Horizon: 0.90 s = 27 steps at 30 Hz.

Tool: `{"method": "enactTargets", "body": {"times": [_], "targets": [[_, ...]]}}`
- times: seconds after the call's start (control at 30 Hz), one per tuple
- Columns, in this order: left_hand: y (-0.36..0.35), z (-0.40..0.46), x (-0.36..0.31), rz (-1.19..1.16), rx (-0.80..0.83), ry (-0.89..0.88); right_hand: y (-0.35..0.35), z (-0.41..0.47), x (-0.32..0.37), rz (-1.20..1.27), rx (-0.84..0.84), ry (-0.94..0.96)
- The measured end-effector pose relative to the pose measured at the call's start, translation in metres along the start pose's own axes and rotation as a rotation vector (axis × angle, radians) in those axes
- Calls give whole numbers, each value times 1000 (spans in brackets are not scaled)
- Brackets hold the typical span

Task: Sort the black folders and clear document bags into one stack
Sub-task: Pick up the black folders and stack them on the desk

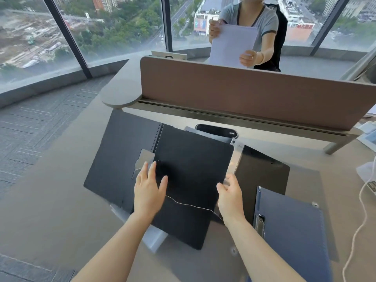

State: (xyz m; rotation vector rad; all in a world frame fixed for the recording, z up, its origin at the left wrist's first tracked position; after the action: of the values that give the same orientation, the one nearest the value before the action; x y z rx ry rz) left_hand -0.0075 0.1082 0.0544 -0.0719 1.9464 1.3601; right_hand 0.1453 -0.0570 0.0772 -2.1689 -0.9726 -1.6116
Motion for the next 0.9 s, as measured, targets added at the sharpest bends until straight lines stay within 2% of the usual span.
{"method": "enactTargets", "body": {"times": [0.2, 0.33, 0.4, 0.47, 0.67, 0.9], "targets": [[35, 1, -21, -136, -108, -42, 4, 6, 35, -3, -7, 116], [57, -4, -32, -122, -314, -134, 8, 4, 56, 65, -23, 201], [68, -4, -36, -119, -378, -123, 9, 5, 63, 114, -22, 217], [79, 0, -37, -192, -333, -79, 11, 7, 68, 152, -8, 232], [98, 11, -41, -712, 40, -115, 21, 10, 89, 274, 83, 305], [98, 5, -60, -881, 163, -122, 35, 14, 101, 321, 71, 335]]}}
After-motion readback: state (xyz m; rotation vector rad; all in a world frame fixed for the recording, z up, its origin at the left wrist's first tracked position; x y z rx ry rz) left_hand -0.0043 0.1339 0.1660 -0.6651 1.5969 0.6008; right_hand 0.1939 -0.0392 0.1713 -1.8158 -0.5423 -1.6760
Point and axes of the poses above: each hand's wrist, its own z-axis towards the middle knuckle, its own y-axis out of the back of the hand, x = y × z, the point moved 2 cm from there along z, towards the middle knuckle, and after that the axes turned 7 degrees about x, right-handed, at the moved point
